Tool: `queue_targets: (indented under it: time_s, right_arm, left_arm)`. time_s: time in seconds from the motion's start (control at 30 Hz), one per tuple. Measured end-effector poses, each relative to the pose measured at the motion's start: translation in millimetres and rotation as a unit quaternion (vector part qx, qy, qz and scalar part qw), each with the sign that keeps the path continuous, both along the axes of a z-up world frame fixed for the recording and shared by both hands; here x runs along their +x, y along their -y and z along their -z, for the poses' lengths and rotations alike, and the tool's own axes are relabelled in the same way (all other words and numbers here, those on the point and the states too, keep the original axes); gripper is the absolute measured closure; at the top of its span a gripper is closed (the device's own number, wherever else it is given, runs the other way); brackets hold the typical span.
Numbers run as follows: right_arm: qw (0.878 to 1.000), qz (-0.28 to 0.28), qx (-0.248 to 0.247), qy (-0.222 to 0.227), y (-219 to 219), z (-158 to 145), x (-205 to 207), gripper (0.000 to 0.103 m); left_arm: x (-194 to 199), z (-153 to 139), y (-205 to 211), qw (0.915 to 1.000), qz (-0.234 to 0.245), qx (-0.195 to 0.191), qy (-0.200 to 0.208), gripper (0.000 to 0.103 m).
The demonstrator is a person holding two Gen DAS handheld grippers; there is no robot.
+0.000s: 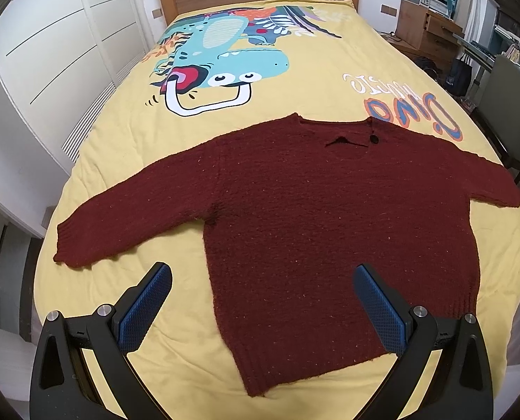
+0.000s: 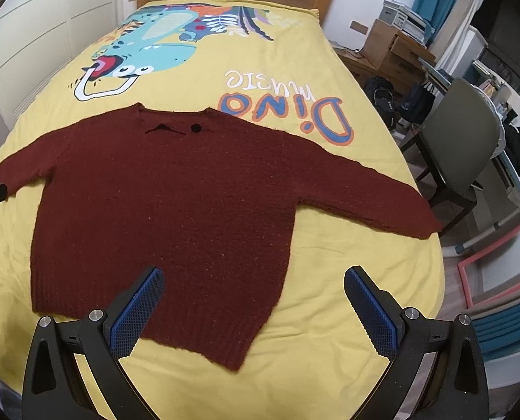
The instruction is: Fold small clothes
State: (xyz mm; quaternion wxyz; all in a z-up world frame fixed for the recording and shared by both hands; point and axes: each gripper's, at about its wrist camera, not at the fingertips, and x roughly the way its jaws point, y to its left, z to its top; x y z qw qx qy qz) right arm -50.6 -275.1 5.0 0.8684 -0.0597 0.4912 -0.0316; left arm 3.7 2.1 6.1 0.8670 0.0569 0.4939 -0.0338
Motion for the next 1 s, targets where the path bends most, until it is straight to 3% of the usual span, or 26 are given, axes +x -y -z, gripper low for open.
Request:
queue_targets:
  time_s: [1.0]
  right_arm:
    - [1.000, 0.002, -0.001, 0.005, 4.1, 3.7, 8.0, 0.000]
  left_arm:
    - [3.6, 4.4, 5.1, 0.9998, 0.017, 0.010, -0.003, 0.001]
